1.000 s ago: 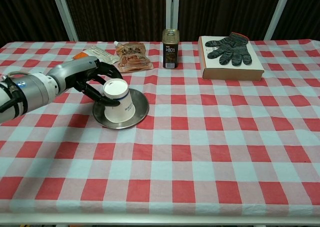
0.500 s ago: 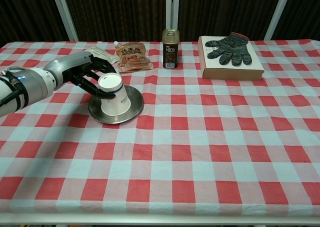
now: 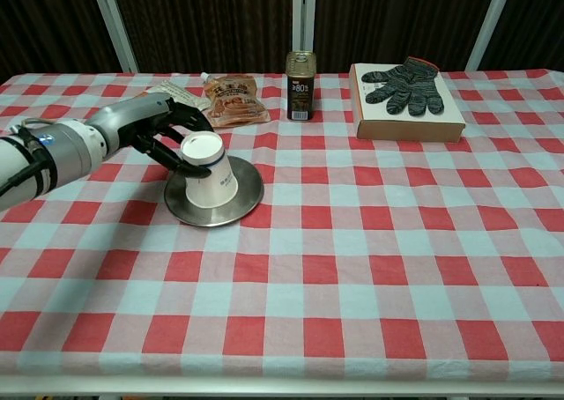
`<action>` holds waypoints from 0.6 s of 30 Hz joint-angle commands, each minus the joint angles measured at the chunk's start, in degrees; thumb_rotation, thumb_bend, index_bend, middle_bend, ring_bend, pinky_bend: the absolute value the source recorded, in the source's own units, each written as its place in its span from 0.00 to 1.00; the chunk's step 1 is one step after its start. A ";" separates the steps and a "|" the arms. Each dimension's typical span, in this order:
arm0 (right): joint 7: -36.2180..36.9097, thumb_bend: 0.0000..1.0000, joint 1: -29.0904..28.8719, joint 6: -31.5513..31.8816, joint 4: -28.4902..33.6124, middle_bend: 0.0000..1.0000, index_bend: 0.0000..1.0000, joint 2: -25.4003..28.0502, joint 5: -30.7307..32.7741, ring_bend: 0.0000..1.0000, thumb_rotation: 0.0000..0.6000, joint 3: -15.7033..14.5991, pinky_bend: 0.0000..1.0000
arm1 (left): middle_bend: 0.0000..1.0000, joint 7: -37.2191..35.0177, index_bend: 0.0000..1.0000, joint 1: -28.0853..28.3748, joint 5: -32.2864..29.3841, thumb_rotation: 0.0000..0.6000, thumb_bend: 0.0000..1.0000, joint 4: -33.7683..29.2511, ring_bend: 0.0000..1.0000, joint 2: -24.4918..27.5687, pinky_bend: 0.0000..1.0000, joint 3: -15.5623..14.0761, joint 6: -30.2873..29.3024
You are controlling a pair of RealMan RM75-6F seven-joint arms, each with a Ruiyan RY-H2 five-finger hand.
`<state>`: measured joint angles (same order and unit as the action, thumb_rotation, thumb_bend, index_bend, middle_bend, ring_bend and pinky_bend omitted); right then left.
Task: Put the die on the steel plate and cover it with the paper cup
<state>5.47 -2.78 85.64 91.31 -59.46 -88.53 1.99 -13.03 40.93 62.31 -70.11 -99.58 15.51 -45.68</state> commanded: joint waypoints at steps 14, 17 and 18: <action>-0.09 0.22 0.07 0.24 -0.02 0.19 0.03 0.13 -0.03 0.00 1.00 0.05 0.10 | 0.27 -0.21 0.52 -0.33 2.06 1.00 0.21 -5.12 0.13 2.38 0.19 -1.79 1.33; -0.35 0.22 0.10 0.40 0.18 0.19 0.03 0.24 0.06 0.00 1.00 0.18 0.10 | 0.27 0.04 0.52 0.07 0.68 1.00 0.21 -2.70 0.13 1.42 0.19 -1.22 1.59; -0.45 0.22 0.07 0.40 0.32 0.19 0.03 0.29 0.04 0.00 1.00 0.20 0.10 | 0.27 -0.01 0.52 0.16 -0.04 1.00 0.21 -1.66 0.13 1.09 0.19 -0.77 1.54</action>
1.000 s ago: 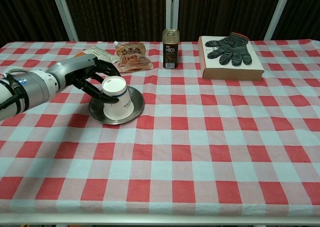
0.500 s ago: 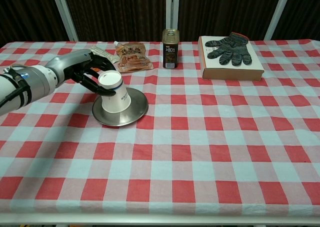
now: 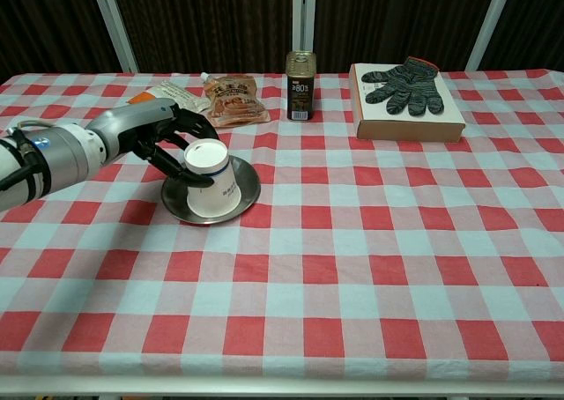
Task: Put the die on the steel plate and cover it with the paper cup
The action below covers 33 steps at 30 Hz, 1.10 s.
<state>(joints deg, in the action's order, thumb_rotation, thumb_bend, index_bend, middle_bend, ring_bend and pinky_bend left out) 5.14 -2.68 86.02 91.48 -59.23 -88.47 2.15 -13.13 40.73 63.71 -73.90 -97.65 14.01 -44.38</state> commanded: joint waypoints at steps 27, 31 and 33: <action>-0.64 0.22 0.07 0.25 0.81 0.19 0.03 0.30 -0.41 0.00 1.00 -0.09 0.10 | 0.27 -0.30 0.52 0.87 -6.21 1.00 0.22 5.47 0.13 -1.07 0.19 3.54 1.03; -0.74 0.22 0.05 0.25 0.86 0.19 0.03 0.28 -0.53 0.00 1.00 -0.13 0.10 | 0.27 -0.39 0.52 0.42 -5.64 1.00 0.22 4.18 0.13 -0.36 0.19 3.14 0.85; -0.81 0.22 0.02 0.25 0.88 0.19 0.03 0.29 -0.66 0.00 1.00 -0.15 0.10 | 0.27 -0.25 0.52 0.05 -4.37 1.00 0.22 2.62 0.13 0.17 0.19 2.25 0.59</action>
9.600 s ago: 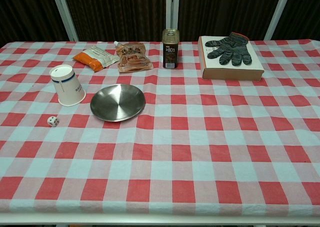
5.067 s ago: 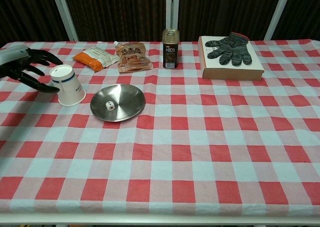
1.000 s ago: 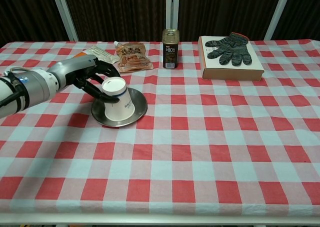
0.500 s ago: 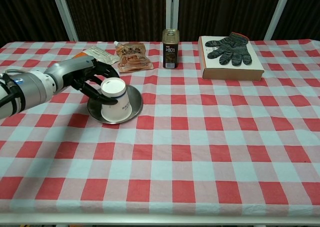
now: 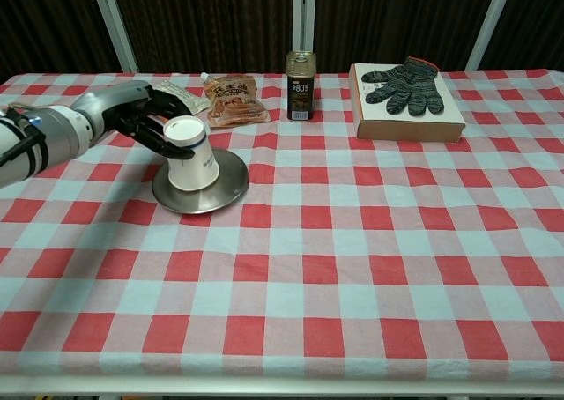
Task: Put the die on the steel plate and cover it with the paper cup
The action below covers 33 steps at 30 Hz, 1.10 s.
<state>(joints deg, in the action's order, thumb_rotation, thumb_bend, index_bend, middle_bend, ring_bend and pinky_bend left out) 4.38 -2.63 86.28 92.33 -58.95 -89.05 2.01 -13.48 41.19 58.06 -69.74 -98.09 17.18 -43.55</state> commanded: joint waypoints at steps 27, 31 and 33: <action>-0.64 0.22 0.09 0.69 0.87 0.19 0.03 0.55 -0.54 0.00 1.00 0.09 0.10 | 0.27 -2.40 0.51 -2.30 5.09 1.00 0.21 -5.26 0.13 4.17 0.18 0.83 -5.94; -0.47 0.22 0.28 0.95 0.85 0.19 0.03 0.58 -0.56 0.00 1.00 0.04 0.10 | 0.27 -1.47 0.51 -1.45 1.66 1.00 0.22 -0.80 0.13 3.59 0.18 3.11 -6.06; -0.36 0.22 0.40 1.02 0.78 0.19 0.03 0.49 -0.54 0.00 1.00 -0.04 0.10 | 0.27 -0.59 0.50 -0.56 -1.35 1.00 0.22 2.85 0.13 2.62 0.18 4.09 -4.58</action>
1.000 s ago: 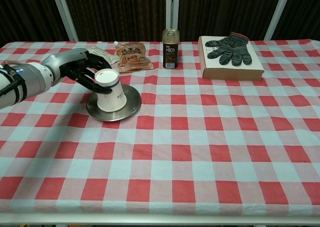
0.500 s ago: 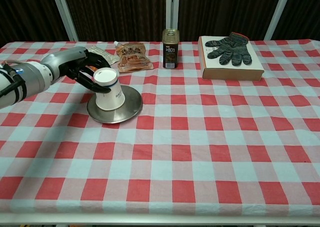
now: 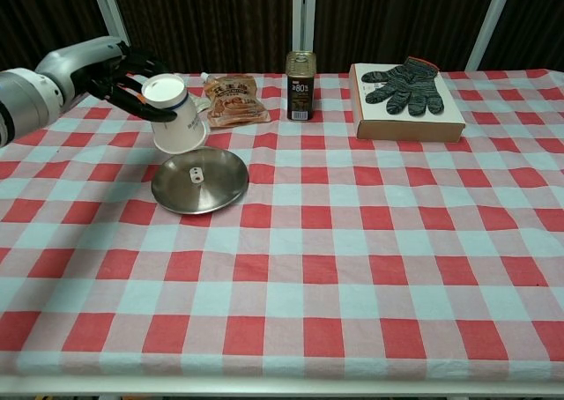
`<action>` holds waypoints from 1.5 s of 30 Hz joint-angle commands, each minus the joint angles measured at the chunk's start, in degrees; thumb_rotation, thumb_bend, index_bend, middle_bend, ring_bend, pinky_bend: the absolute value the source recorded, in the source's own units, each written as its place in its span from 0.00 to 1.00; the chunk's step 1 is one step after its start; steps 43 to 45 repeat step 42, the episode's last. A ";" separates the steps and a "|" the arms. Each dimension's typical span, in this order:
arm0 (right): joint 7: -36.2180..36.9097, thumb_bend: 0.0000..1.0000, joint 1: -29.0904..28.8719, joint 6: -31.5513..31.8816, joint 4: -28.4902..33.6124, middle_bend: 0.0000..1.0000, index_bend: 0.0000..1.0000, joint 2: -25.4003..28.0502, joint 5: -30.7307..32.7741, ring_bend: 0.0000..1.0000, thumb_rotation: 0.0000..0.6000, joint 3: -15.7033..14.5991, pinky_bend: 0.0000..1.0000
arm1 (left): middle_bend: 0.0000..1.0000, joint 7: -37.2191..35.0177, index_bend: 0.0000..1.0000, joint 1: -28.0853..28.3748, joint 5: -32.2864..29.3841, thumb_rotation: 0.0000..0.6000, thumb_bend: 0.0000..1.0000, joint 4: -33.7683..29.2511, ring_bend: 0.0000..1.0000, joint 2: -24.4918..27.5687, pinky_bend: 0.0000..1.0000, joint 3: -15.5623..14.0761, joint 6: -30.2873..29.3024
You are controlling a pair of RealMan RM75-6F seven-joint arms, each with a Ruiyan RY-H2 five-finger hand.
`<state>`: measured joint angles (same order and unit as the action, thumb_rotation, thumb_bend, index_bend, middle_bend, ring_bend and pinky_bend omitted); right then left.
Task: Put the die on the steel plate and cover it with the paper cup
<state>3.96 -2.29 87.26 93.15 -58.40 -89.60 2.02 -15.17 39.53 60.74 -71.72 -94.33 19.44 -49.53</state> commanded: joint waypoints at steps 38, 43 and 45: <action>-0.46 0.22 0.17 0.64 -2.44 0.08 0.03 -2.25 -0.31 0.00 1.00 0.02 0.06 | 0.12 18.48 0.19 -27.46 13.76 1.00 0.18 -11.40 0.07 21.54 0.08 -17.96 -35.16; -0.20 0.22 -0.02 1.15 -3.11 0.08 0.03 -2.84 -1.61 0.00 1.00 -0.14 0.06 | 0.14 19.26 0.21 -30.62 16.59 1.00 0.18 -15.26 0.07 23.04 0.08 -19.98 -38.76; -0.20 0.22 -0.02 1.15 -3.11 0.08 0.03 -2.84 -1.61 0.00 1.00 -0.14 0.06 | 0.14 19.26 0.21 -30.62 16.59 1.00 0.18 -15.26 0.07 23.04 0.08 -19.98 -38.76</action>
